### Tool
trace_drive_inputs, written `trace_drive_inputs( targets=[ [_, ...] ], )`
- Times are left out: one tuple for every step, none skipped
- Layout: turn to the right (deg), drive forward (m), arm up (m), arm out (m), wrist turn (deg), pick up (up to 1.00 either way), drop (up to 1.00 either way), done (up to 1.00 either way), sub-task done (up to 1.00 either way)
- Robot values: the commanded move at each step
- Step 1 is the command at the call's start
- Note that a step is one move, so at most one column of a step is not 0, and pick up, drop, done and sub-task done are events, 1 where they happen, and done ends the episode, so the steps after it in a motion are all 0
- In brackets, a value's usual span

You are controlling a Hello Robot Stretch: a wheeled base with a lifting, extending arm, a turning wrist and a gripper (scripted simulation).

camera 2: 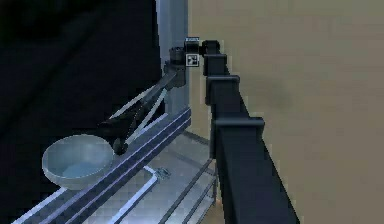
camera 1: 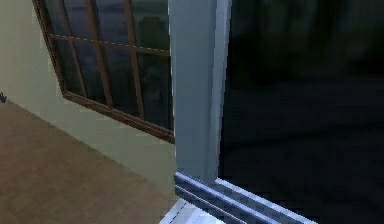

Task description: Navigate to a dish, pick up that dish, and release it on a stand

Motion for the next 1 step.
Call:
trace_drive_inputs(
  targets=[
    [0.0, 0.00, 0.00, 0.00, 39.0, 0.00, 0.00, 0.00, 0.00]
  ],
)
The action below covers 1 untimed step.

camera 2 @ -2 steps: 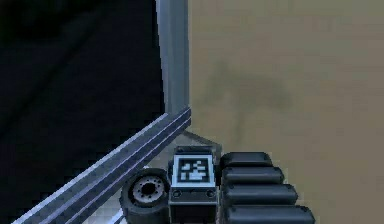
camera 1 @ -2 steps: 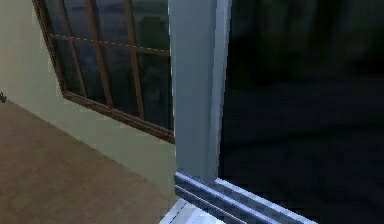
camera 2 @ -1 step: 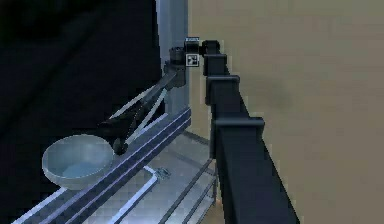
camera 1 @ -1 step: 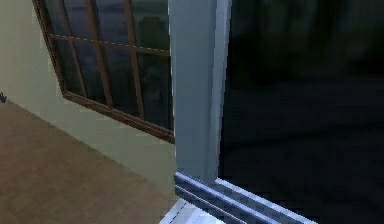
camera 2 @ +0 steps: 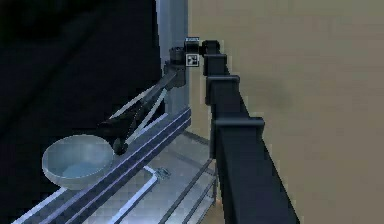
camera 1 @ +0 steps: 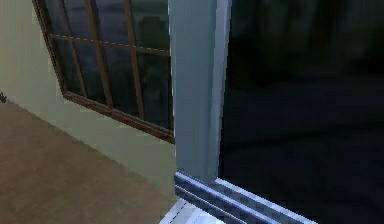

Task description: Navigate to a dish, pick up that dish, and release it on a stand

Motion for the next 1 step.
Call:
trace_drive_inputs(
  targets=[
    [0.0, 0.00, 0.00, 0.00, 39.0, 0.00, 0.00, 0.00, 0.00]
  ],
)
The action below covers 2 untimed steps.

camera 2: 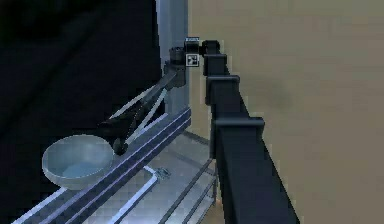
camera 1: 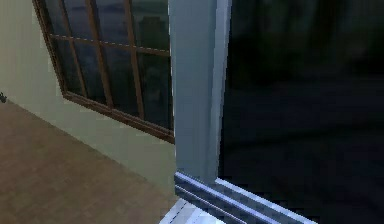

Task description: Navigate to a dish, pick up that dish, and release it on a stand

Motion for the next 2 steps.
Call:
trace_drive_inputs(
  targets=[
    [0.0, 0.00, 0.00, 0.00, 0.0, 0.00, 1.00, 0.00, 0.00],
    [0.0, 0.00, 0.00, -0.10, 0.0, 0.00, 0.00, 0.00, 0.00]
  ],
)
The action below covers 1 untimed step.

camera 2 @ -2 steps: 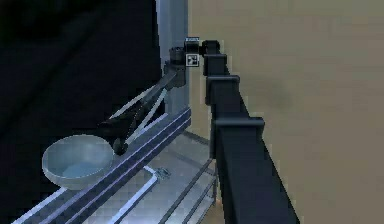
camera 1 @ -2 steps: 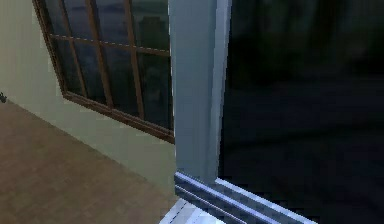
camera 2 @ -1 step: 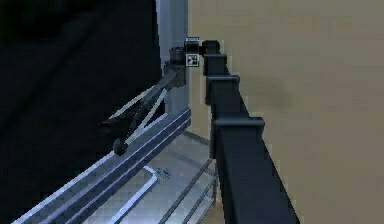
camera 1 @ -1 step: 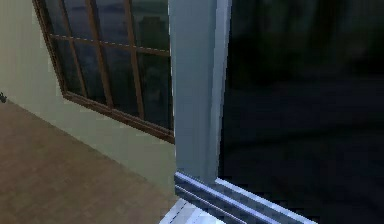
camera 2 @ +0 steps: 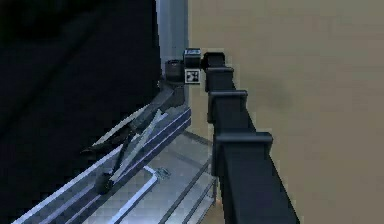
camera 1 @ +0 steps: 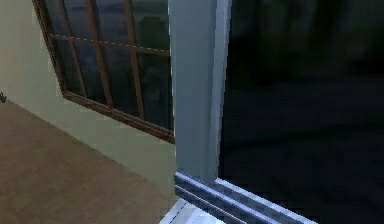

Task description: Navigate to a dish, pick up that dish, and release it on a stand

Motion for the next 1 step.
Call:
trace_drive_inputs(
  targets=[
    [0.0, 0.00, 0.00, 0.00, 0.0, 0.00, 0.00, 1.00, 0.00]
  ],
)
